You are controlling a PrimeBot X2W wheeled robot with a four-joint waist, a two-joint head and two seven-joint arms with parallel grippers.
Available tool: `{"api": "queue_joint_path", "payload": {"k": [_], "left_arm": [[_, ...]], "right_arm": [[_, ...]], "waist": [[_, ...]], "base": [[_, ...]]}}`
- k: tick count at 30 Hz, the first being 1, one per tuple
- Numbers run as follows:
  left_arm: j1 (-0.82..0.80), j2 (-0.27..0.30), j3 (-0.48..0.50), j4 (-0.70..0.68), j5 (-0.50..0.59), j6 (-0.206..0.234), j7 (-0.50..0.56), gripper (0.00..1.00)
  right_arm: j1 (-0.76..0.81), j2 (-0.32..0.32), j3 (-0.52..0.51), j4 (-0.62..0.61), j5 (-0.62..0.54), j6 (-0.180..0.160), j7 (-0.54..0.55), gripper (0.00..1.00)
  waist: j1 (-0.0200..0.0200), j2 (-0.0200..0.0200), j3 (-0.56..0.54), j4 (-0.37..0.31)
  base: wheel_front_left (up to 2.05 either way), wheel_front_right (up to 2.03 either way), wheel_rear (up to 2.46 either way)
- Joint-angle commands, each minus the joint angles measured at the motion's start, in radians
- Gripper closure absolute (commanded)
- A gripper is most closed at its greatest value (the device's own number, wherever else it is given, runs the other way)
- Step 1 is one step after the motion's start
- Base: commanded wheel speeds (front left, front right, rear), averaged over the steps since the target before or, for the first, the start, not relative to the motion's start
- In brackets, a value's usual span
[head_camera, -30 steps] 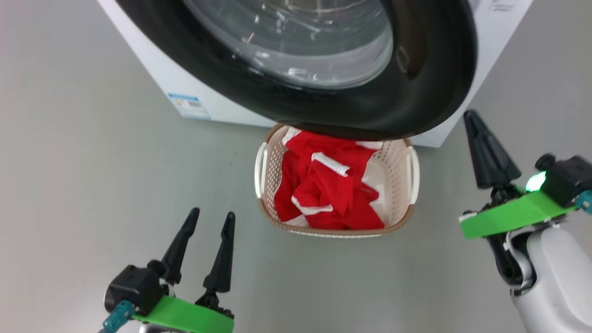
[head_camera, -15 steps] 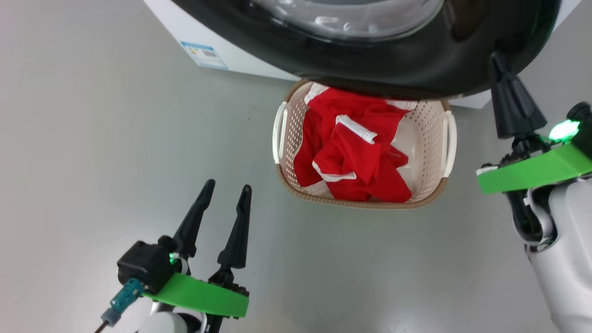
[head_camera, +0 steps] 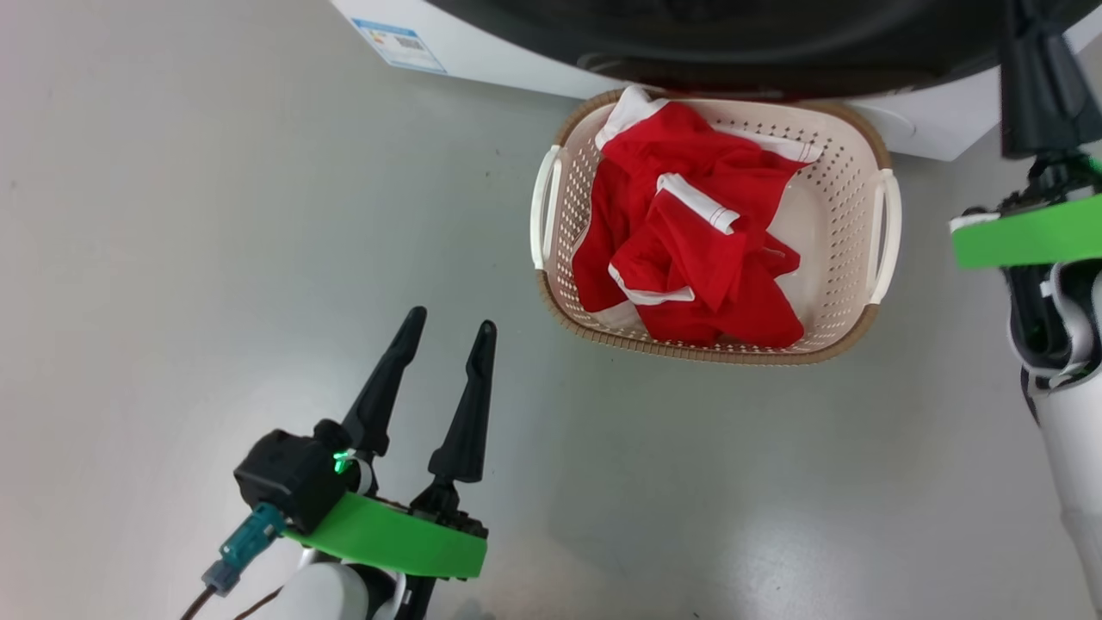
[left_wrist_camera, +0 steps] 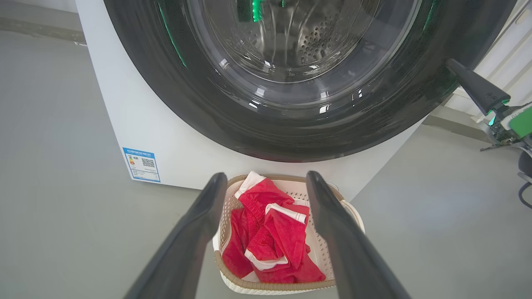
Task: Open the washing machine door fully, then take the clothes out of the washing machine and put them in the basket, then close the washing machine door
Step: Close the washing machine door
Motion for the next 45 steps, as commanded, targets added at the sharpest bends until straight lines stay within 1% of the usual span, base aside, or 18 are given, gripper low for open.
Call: {"api": "queue_joint_path", "payload": {"k": [1,11,19,24,29,30,31,32,33,34,35,36,45], "left_arm": [[-0.010,0.013,0.023,-0.030,-0.014,0.006,-0.012,0.00],[-0.026,0.013,0.005,-0.045,-0.030,0.018,-0.012,0.00],[-0.033,0.013,-0.002,-0.048,-0.035,0.018,-0.012,0.00],[-0.037,0.013,0.002,-0.046,-0.032,0.018,-0.012,0.00],[-0.035,0.013,0.011,-0.035,-0.026,0.016,-0.012,0.00],[-0.035,0.013,0.014,-0.032,-0.024,0.015,-0.012,0.00],[-0.035,0.013,0.017,-0.029,-0.024,0.014,-0.012,0.00],[-0.034,0.013,0.021,-0.026,-0.022,0.013,-0.012,0.00],[-0.034,0.013,0.021,-0.026,-0.022,0.013,-0.012,0.00],[-0.033,0.013,0.025,-0.023,-0.020,0.011,-0.012,0.00],[-0.031,0.013,0.029,-0.020,-0.019,0.010,-0.012,0.00],[-0.030,0.013,0.033,-0.017,-0.016,0.008,-0.012,0.00],[-0.018,0.013,0.061,0.009,0.011,-0.007,-0.012,0.00]], "right_arm": [[-0.019,0.001,0.000,-0.020,0.014,0.006,-0.006,1.00],[-0.088,0.009,-0.046,-0.008,0.023,0.006,-0.006,1.00],[-0.101,0.008,-0.064,-0.002,0.027,0.006,-0.006,1.00],[-0.102,0.005,-0.045,0.004,0.025,0.006,-0.006,1.00],[-0.063,0.012,-0.017,0.023,0.027,0.006,-0.006,1.00],[-0.054,0.014,-0.012,0.026,0.027,0.006,-0.006,0.76],[-0.045,0.016,-0.008,0.026,0.028,0.006,-0.006,0.60],[-0.035,0.018,-0.005,0.027,0.029,0.006,-0.006,0.54],[-0.035,0.018,-0.005,0.027,0.029,0.006,-0.006,0.54],[-0.024,0.021,-0.002,0.027,0.030,0.006,-0.006,0.34],[-0.013,0.024,0.001,0.025,0.031,0.006,-0.006,0.07],[-0.002,0.027,0.003,0.025,0.032,0.006,-0.006,0.00],[0.097,0.042,0.030,0.024,0.033,0.006,-0.006,0.00]], "waist": [[0.0000,-0.0001,0.012,0.008],[0.0000,-0.0001,0.040,0.020],[0.0000,-0.0001,0.042,0.027],[0.0000,-0.0001,0.041,0.022],[0.0000,-0.0001,0.021,0.007],[0.0000,-0.0001,0.016,0.003],[0.0000,-0.0001,0.011,0.001],[0.0000,-0.0001,0.005,-0.003],[0.0000,-0.0001,0.005,-0.003],[0.0000,-0.0001,0.000,-0.007],[0.0000,-0.0001,-0.006,-0.011],[0.0000,-0.0001,-0.011,-0.016],[0.0000,-0.0001,-0.060,-0.051]], "base": [[0.00,0.00,0.00],[0.00,0.00,0.00],[0.00,0.00,0.00],[0.00,0.00,0.00],[0.00,0.00,0.00],[0.00,0.00,0.00],[0.00,0.00,0.00],[0.00,0.00,0.00],[0.00,0.00,0.00],[0.00,0.00,0.00],[0.00,0.00,0.00],[0.00,0.00,0.00],[0.00,0.00,0.00]]}}
